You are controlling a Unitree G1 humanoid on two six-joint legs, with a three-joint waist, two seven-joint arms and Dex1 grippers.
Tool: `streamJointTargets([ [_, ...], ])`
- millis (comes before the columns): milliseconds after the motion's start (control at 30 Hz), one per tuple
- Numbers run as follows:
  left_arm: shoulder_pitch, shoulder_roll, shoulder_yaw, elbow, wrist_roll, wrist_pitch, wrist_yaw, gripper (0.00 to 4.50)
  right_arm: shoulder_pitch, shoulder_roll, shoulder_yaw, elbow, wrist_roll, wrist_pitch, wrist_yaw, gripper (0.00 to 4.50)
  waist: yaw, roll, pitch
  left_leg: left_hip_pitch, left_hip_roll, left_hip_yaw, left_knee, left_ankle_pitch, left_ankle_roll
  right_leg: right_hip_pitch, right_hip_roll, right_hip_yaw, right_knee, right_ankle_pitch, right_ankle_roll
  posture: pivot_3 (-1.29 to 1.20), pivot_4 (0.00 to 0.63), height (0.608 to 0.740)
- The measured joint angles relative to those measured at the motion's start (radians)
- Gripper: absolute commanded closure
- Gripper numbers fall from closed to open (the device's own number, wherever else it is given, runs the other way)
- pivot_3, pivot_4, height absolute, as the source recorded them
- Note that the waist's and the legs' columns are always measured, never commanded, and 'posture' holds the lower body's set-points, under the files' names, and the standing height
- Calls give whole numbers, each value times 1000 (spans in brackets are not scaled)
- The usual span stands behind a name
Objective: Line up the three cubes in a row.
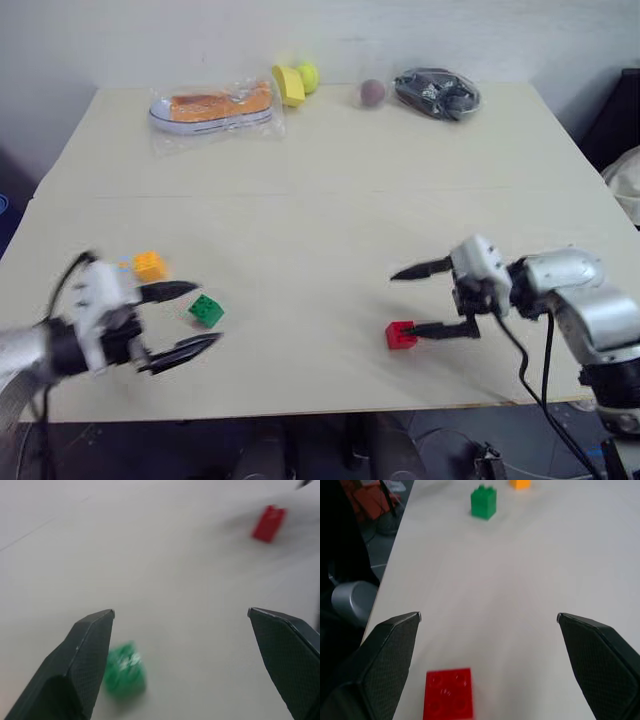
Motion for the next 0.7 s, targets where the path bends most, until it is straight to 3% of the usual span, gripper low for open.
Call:
streamJointTargets([
  [100,67,-47,70,-16,2,2,56,0,-29,-1,-7,-21,40,54,-5,27,21,-3,-1,0,-2,-4,0,0,0,2,-2,-2,-1,0,0,0,150,740],
  [333,43,-91,-53,-56,44,-3,188,0,-45,5,4,-25,56,79,-7,27,27,-3,-2,0,-2,-3,0,-2,2,2,-4,-2,-1,0,0,0,150,740],
  [700,-346,-58,-451,239,227,-83,260,0,-51,32,31,-88,74,101,-47,27,29,-4,-3,0,-3,0,0,-1,2,1,-3,-2,0,1,1,0,150,740],
])
